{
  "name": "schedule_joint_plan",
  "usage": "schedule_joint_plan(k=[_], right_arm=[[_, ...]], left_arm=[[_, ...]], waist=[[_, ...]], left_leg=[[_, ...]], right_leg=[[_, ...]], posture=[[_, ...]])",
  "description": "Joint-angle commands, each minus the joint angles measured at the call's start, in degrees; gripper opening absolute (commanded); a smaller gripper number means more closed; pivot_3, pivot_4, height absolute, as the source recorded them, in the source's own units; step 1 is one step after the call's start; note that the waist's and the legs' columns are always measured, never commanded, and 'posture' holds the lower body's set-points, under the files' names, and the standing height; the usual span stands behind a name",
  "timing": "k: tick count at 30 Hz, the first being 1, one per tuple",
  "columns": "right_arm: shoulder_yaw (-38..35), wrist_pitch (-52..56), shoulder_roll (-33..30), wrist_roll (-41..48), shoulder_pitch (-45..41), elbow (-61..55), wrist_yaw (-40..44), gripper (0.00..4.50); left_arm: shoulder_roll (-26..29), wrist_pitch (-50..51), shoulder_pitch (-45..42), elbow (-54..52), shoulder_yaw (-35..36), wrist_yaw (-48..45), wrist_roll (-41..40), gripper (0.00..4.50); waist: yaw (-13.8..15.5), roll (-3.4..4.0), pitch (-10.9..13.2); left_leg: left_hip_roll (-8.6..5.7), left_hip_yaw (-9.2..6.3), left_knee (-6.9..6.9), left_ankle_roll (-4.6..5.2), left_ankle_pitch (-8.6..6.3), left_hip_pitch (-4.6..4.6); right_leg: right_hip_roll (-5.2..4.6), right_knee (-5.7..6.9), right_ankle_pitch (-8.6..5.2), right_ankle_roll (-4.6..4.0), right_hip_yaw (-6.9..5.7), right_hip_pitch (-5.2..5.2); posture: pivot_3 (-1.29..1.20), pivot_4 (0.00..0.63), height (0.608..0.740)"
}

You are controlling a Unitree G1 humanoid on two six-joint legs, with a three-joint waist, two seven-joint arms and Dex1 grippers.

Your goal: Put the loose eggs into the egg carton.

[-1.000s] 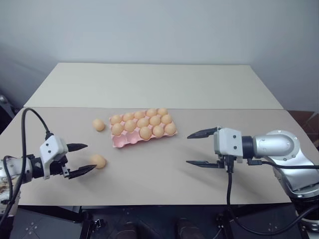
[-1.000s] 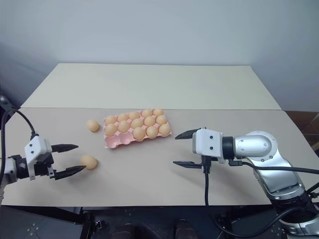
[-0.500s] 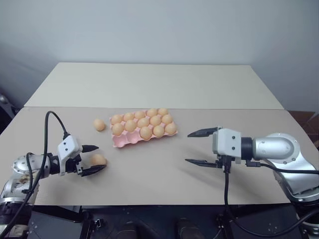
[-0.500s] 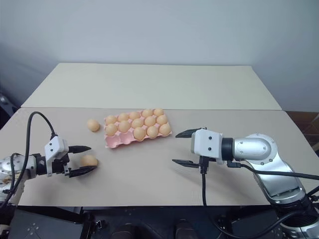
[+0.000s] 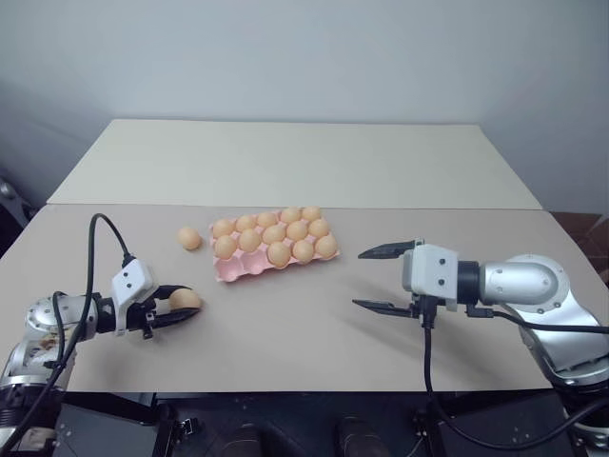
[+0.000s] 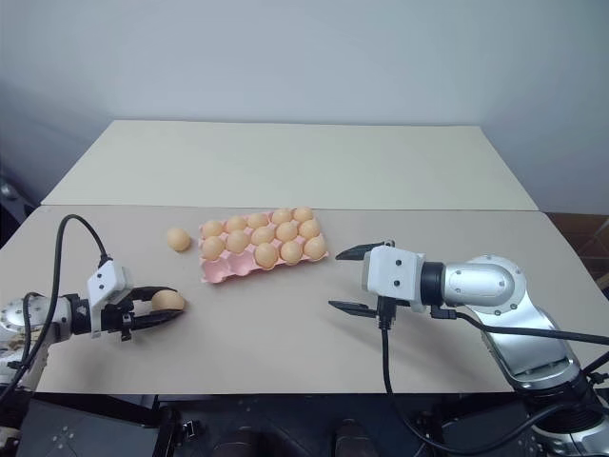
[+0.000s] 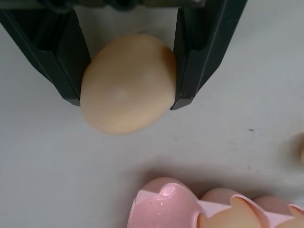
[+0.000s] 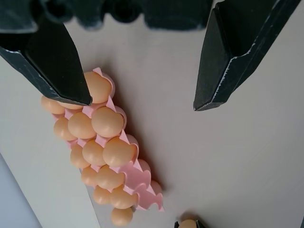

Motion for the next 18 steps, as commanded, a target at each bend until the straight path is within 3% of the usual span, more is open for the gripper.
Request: schedule_joint_plan(k=[1,6,18], right_arm=[[-0.6,-1.0,0.0,-0.4,-0.9,-0.6,-0.5,4.03],[-0.6,-0.9,0.5,-0.9,-0.8,-0.6,-1.2,4.03],[-1.3,0.2,1.0,-1.1,-0.2,-4.4,-3.6,4.03]], left_arm=[[2.0,1.6,0.1,-5.0,4.9,-1.4,-5.1,2.16],[1.0,4.0,-3.5,-7.9,5.7,-2.5,-9.6,2.16],[-8.1,-4.4,-21.6,6.6,-8.0,-3.7,0.6,2.16]], waist=[[0.0,0.0,0.0],[0.0,0.0,0.0],[1.2,-0.02,0.0]], left_leg=[[0.0,0.0,0.0,0.0,0.0,-0.01],[-0.01,-0.01,0.01,0.0,0.0,0.04],[-0.05,-0.02,0.12,0.0,0.0,-0.04]], right_leg=[[0.0,0.0,0.0,0.0,0.0,-0.01],[-0.01,0.02,0.0,0.0,0.0,0.04],[0.01,0.01,0.01,0.01,-0.03,0.04]], posture=[[0.0,0.15,0.74],[0.0,0.15,0.74],[0.0,0.15,0.74]])
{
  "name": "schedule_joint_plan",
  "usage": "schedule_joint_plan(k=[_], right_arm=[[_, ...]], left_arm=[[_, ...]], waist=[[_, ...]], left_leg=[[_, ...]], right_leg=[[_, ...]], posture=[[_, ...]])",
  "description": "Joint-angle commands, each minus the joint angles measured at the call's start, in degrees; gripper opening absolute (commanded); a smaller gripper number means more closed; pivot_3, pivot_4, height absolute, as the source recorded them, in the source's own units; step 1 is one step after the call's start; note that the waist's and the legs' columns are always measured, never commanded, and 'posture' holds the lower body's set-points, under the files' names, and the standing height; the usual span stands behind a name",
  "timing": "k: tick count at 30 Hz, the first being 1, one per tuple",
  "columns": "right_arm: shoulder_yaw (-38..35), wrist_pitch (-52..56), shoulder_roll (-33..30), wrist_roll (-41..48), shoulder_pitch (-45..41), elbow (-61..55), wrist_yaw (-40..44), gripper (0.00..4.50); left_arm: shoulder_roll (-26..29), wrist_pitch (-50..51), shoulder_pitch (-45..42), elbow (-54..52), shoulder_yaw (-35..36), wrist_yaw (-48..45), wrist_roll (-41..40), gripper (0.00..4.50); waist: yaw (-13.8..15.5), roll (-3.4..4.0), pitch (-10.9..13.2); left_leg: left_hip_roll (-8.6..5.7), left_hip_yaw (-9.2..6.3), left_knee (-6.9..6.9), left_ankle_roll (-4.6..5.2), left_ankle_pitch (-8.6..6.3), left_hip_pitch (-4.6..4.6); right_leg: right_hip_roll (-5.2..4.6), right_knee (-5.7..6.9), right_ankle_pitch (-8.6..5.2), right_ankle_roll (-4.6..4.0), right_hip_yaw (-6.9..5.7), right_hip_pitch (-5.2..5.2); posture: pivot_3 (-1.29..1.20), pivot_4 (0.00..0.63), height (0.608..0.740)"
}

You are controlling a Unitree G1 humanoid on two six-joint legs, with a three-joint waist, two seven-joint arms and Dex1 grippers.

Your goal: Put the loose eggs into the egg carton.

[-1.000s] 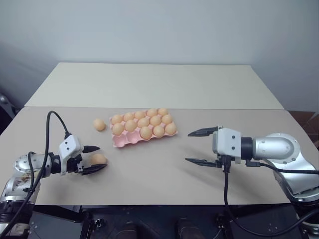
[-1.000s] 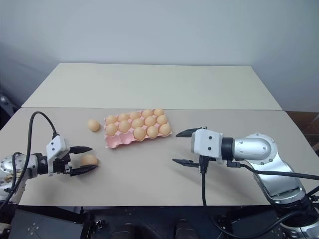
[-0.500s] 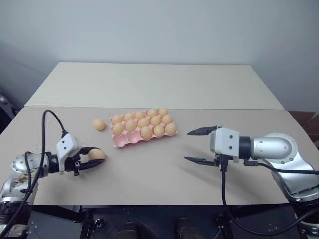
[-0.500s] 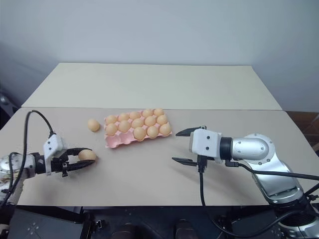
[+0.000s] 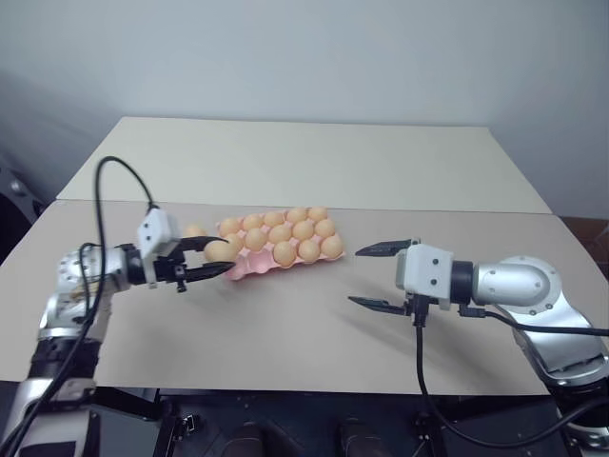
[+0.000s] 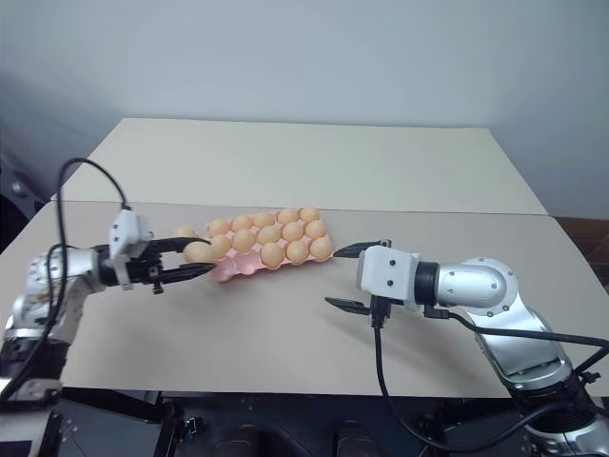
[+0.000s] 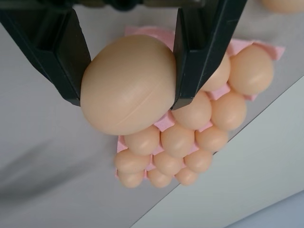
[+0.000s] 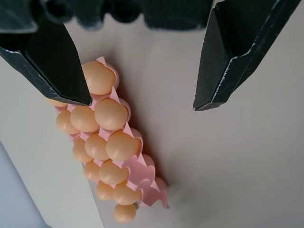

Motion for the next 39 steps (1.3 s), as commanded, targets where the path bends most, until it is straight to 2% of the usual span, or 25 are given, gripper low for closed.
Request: schedule_joint_plan(k=[1,7,14,15,21,27,34,39], right_arm=[[-2.4,0.6,-0.4,0.7,0.1,-3.9,-1.3,4.03],[-3.3,2.4,-1.1,0.8,1.8,-7.0,-2.2,4.03],[-4.5,3.9,-1.4,0.9,4.1,-8.4,-3.1,4.03],[-4.6,4.0,-1.5,0.9,4.2,-8.4,-3.2,4.03],[-4.5,3.9,-1.5,0.8,4.4,-8.4,-3.3,4.03],[-4.1,3.2,-1.4,0.6,3.7,-7.3,-3.0,4.03],[-3.1,2.8,-1.0,0.5,2.0,-5.7,-2.7,4.03],[-3.6,2.8,-1.3,0.9,2.2,-6.0,-2.4,4.03]], left_arm=[[-1.3,-4.6,-4.1,4.8,-2.2,-1.2,3.0,2.16],[-3.9,-7.5,-11.5,13.8,-4.0,-3.7,4.7,2.16],[-5.2,-12.0,-15.0,20.0,-4.8,-6.8,6.1,4.34],[-5.4,-12.6,-15.2,20.5,-4.6,-6.6,6.3,4.46],[-4.7,-14.0,-15.8,22.0,-3.1,-6.6,6.3,4.46],[-1.7,-14.2,-13.7,20.1,-1.5,-5.8,5.8,4.46],[-1.2,-14.0,-12.7,18.3,0.1,-2.8,5.5,4.46],[3.2,-11.8,-9.1,12.9,3.1,-4.1,3.2,4.46]], waist=[[-0.1,0.0,0.0],[0.0,-0.01,0.0],[-0.1,-0.01,0.0],[-0.1,-0.01,0.0],[-0.1,-0.01,0.0],[-0.1,-0.01,0.0],[0.1,-0.01,0.0],[-0.2,-0.01,0.0]], left_leg=[[0.0,0.0,0.0,0.0,0.0,0.0],[-0.01,-0.04,0.07,0.01,0.0,-0.07],[-0.01,-0.05,0.08,0.01,0.0,-0.09],[-0.01,-0.05,0.08,0.01,0.01,-0.09],[-0.01,-0.07,0.09,0.01,0.0,-0.11],[-0.01,-0.07,0.09,0.01,0.01,-0.09],[-0.01,-0.08,0.1,0.01,0.01,-0.1],[0.0,-0.1,0.1,0.01,0.01,-0.16]], right_leg=[[0.01,0.0,0.0,0.0,0.0,0.0],[0.01,0.0,0.0,0.01,-0.03,0.0],[0.01,-0.01,0.0,0.01,-0.03,-0.01],[0.01,-0.01,0.0,0.01,-0.03,-0.01],[0.01,-0.01,0.0,0.01,-0.03,-0.02],[0.01,0.01,0.01,0.02,-0.04,-0.02],[0.0,0.01,0.01,0.02,-0.05,-0.01],[0.0,-0.01,0.01,0.02,-0.07,-0.06]], posture=[[0.0,0.15,0.74],[0.0,0.15,0.74],[0.0,0.15,0.74],[0.0,0.15,0.74],[0.0,0.15,0.74],[0.0,0.15,0.74],[0.0,0.15,0.74],[0.0,0.15,0.74]])
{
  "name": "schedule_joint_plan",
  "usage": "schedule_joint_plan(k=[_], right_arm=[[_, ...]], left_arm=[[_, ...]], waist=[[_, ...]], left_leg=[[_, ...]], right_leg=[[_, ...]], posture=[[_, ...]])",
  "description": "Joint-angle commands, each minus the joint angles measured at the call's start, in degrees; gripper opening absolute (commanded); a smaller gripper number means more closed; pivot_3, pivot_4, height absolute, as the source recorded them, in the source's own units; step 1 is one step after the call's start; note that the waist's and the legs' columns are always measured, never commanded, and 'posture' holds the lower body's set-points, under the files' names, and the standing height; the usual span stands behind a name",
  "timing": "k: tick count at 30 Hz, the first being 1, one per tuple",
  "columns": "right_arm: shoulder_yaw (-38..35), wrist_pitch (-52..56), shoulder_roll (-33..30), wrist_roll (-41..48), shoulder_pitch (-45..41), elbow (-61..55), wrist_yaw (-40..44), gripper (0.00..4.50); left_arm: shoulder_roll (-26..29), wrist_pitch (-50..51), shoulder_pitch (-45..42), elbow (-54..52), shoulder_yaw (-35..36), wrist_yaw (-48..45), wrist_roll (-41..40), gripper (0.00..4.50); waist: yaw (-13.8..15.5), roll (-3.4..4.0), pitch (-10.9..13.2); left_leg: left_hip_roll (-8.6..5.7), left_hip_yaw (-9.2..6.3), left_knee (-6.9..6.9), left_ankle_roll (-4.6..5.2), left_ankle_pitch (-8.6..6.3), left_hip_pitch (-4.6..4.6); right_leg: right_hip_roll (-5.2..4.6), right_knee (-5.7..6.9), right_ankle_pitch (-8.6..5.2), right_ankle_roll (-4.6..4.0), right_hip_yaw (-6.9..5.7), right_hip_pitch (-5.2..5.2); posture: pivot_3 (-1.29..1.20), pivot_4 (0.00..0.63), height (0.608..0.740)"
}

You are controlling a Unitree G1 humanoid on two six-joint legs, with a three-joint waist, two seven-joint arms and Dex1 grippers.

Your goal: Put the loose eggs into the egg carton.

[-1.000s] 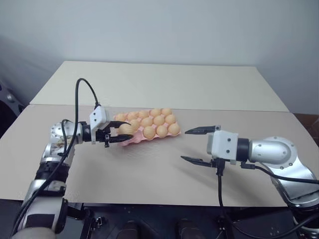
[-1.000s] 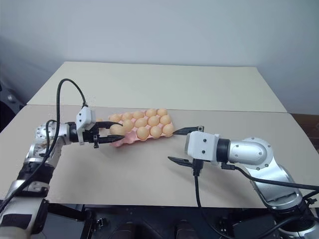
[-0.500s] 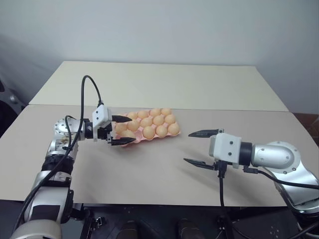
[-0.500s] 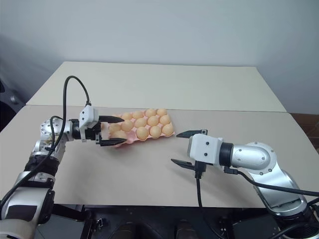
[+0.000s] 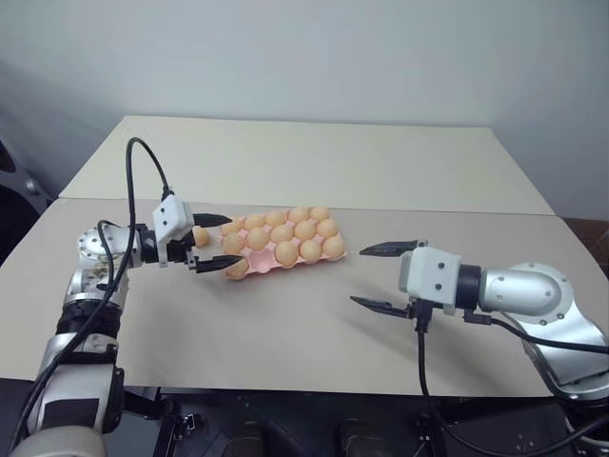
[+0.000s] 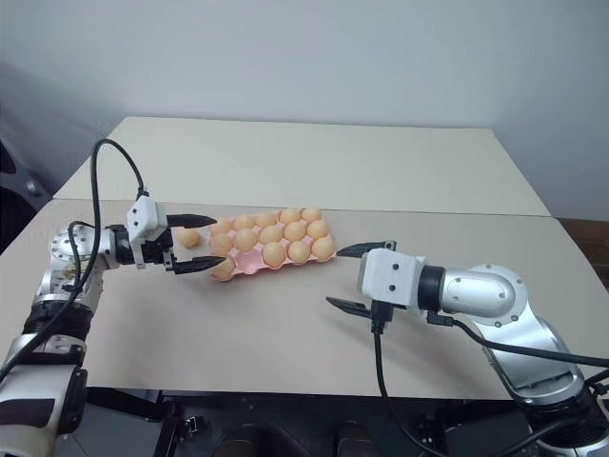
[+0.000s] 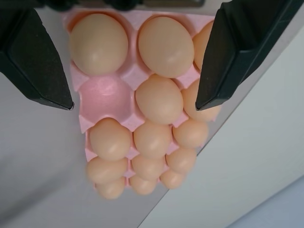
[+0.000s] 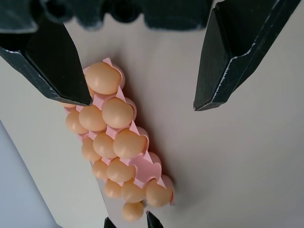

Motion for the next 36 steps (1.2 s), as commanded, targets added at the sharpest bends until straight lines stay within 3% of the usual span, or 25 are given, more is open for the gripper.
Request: schedule_joint_plan(k=[1,9,18,23,28,36], right_arm=[[-1.6,-0.9,-0.4,0.8,-0.2,-1.4,0.1,4.03],[-2.7,-1.0,-0.8,3.0,0.5,-2.3,1.2,4.03],[-1.3,-2.4,-0.3,2.8,-0.2,-0.4,2.2,4.03],[-0.9,-2.6,-0.2,2.6,-0.8,0.4,2.3,4.03],[-1.3,-1.9,-0.6,2.5,-0.4,0.1,2.1,4.03],[-2.4,-0.3,-1.4,2.8,-0.2,-1.3,1.6,4.03]], left_arm=[[4.7,1.3,2.9,-5.6,3.7,-0.8,-2.4,4.46],[13.5,6.0,20.1,-15.6,14.2,2.8,-5.4,4.46],[14.8,8.2,31.2,-19.6,21.5,8.4,-6.0,4.46],[12.2,11.0,26.7,-17.7,19.3,13.8,-5.8,4.46],[9.7,7.4,22.2,-13.3,14.9,18.1,-0.8,4.46],[5.0,-1.6,8.6,5.1,7.3,23.7,7.1,4.46]], waist=[[-0.5,0.0,0.0],[-1.2,0.01,0.0],[-0.5,0.01,0.0],[0.2,0.0,0.0],[0.1,-0.02,0.0],[0.1,-0.04,0.0]], left_leg=[[0.0,0.0,0.0,0.0,0.0,0.0],[0.05,0.01,-0.01,0.0,0.0,0.07],[0.06,0.03,-0.03,0.0,0.0,0.1],[0.05,0.05,-0.04,0.0,0.0,0.09],[0.03,0.04,-0.04,0.0,0.0,0.08],[0.01,0.03,-0.02,0.0,0.0,0.07]], right_leg=[[0.0,0.0,0.0,0.0,0.01,-0.02],[0.0,0.04,0.0,0.0,0.02,0.02],[-0.03,0.03,0.0,0.0,-0.02,0.05],[-0.02,0.02,0.0,0.0,-0.03,0.04],[-0.03,0.0,0.0,0.0,-0.05,0.05],[-0.02,0.03,0.0,0.0,-0.05,0.04]], posture=[[0.0,0.15,0.74],[0.0,0.15,0.74],[0.0,0.15,0.74],[0.0,0.15,0.74],[0.0,0.15,0.74],[0.0,0.15,0.74]])
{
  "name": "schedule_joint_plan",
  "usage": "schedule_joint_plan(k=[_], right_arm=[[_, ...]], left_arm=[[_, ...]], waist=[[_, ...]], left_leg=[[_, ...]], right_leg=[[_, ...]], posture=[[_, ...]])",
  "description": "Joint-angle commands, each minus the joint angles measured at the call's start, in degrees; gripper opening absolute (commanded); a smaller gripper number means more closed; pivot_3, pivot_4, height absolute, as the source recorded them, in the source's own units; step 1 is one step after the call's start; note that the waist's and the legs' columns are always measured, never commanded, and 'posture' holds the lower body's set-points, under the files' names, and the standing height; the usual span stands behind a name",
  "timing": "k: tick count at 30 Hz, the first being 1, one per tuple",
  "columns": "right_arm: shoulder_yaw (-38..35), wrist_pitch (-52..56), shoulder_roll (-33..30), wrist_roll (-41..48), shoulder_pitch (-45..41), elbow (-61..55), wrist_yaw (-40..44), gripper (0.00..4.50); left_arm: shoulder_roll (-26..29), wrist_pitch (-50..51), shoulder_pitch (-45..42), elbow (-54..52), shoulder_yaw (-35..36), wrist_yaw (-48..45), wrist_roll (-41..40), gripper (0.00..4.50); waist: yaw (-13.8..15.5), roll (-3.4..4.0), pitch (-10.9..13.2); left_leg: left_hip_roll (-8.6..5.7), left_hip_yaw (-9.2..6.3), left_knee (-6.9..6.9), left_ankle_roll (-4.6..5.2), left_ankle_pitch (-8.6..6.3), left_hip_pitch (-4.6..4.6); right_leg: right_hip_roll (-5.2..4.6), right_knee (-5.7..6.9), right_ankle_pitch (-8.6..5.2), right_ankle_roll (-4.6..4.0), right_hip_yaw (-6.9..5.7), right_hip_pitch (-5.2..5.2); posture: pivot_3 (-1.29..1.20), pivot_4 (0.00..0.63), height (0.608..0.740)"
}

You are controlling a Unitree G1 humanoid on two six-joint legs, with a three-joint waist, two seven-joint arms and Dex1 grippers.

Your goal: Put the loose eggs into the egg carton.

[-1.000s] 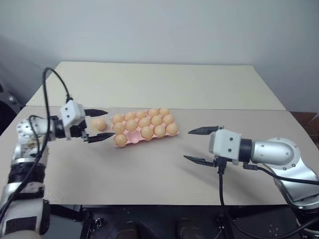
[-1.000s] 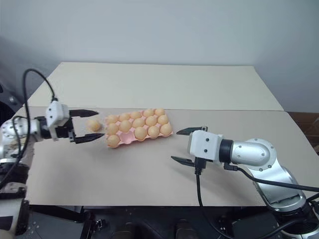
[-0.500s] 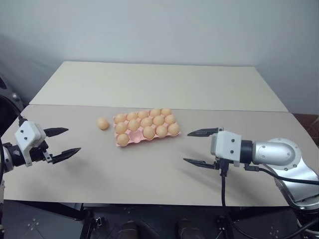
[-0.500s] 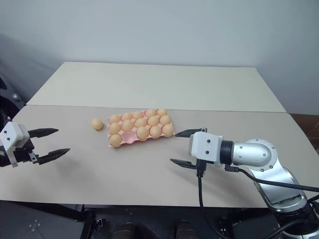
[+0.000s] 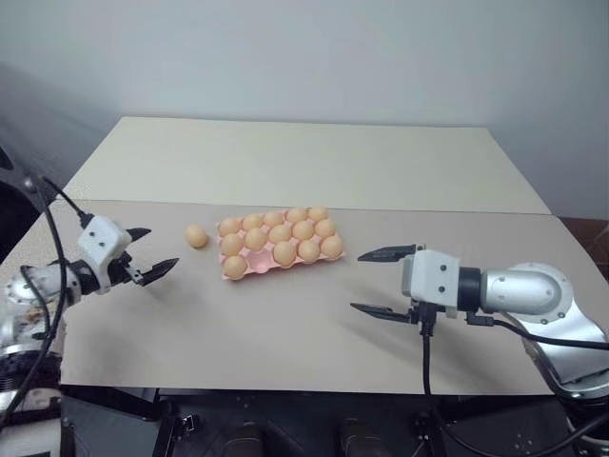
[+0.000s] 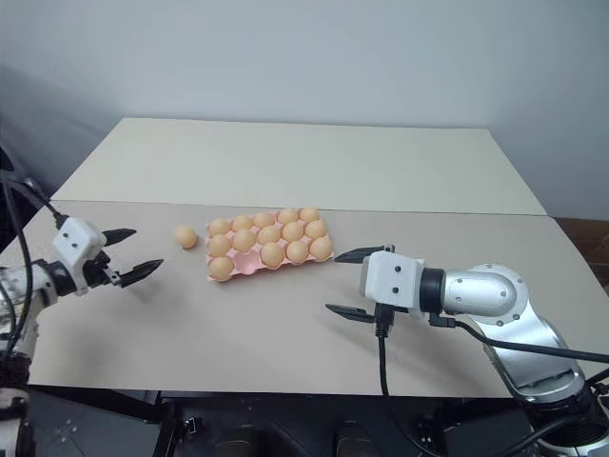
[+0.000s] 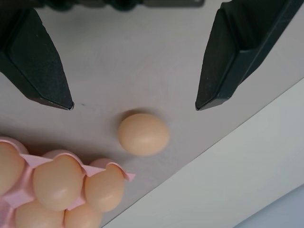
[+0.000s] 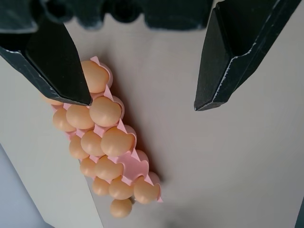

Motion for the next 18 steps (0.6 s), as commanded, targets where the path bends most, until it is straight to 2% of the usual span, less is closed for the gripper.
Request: schedule_joint_plan(k=[1,11,18], right_arm=[[-2.5,0.9,-1.1,0.8,-0.4,-2.5,-0.6,4.03],[-4.0,2.2,-2.5,0.8,0.5,-3.5,-1.5,4.03],[-4.3,3.3,-2.8,0.7,0.8,-4.3,-2.0,4.03]], left_arm=[[-1.2,-5.0,-6.4,8.0,-1.5,2.9,2.6,4.46],[-4.7,-10.6,-17.0,23.4,-5.6,0.6,5.8,4.46],[-7.5,-12.8,-22.0,31.9,-7.5,5.0,9.2,4.46]], waist=[[0.0,0.0,0.0],[-0.1,-0.01,0.0],[0.0,-0.02,0.0]], left_leg=[[0.0,0.0,0.0,0.0,0.0,-0.01],[-0.02,-0.01,0.02,0.0,0.0,-0.04],[-0.03,-0.02,0.02,0.0,0.0,-0.07]], right_leg=[[0.0,-0.01,0.0,0.0,0.0,0.0],[0.0,-0.01,0.0,0.0,-0.01,-0.01],[-0.01,-0.01,0.01,0.01,-0.02,-0.02]], posture=[[0.0,0.15,0.74],[0.0,0.15,0.74],[0.0,0.15,0.74]])
